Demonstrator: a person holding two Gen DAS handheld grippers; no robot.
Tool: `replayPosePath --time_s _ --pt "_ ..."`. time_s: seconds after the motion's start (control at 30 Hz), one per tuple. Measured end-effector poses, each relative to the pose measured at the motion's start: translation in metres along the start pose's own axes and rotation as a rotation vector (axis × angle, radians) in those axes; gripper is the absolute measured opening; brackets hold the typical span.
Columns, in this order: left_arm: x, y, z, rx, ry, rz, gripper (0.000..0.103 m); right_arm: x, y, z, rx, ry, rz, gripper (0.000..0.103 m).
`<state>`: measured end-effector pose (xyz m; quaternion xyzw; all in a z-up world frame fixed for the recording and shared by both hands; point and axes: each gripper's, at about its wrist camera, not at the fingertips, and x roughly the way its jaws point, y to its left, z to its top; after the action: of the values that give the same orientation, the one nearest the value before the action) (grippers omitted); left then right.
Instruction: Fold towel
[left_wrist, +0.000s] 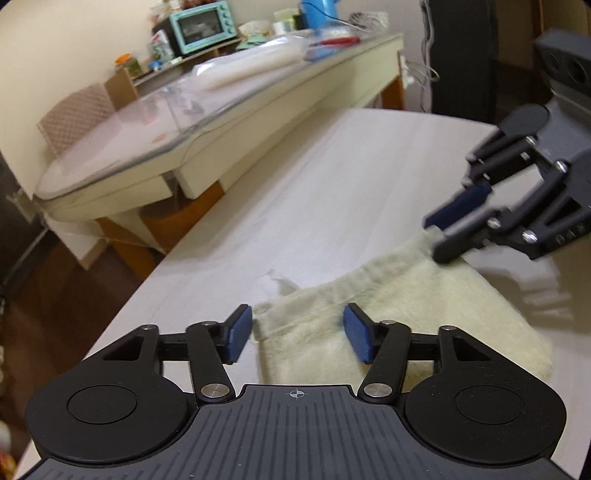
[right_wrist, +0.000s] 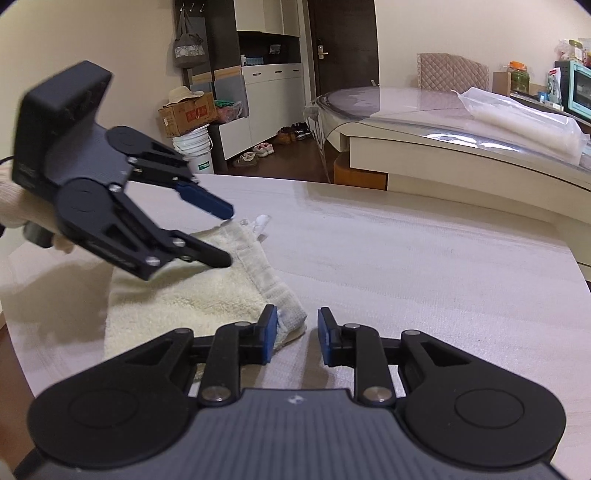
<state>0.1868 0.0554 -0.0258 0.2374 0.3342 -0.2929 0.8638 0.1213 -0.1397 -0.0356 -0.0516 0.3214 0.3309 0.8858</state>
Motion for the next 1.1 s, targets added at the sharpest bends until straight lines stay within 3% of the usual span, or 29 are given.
replayPosePath --time_s 0.2,0.53,0.7,0.8,0.97,1.1 --pt "0.001 0.011 0.0 -0.07 -0.006 -0.007 0.063 0.001 0.001 0.0 0.004 0.0 0.012 0.026" --pt "-0.064 -0.004 -0.031 -0.155 0.012 0.081 0.06 -0.015 -0.004 0.015 -0.026 -0.063 -0.005 0.028" --pt "-0.061 -0.014 -0.052 -0.153 0.051 0.148 0.062 0.002 0.006 0.016 -0.134 0.005 -0.036 0.029" --pt "-0.061 -0.01 -0.057 -0.183 0.038 0.151 0.066 0.004 0.008 0.014 -0.143 0.009 -0.048 0.029" --pt "-0.059 0.0 -0.056 -0.162 0.04 0.143 0.068 -0.024 0.033 0.012 -0.12 -0.079 0.109 0.028" --pt "-0.056 0.005 -0.056 -0.134 0.038 0.132 0.071 -0.024 0.067 0.011 -0.193 -0.084 0.183 0.027"
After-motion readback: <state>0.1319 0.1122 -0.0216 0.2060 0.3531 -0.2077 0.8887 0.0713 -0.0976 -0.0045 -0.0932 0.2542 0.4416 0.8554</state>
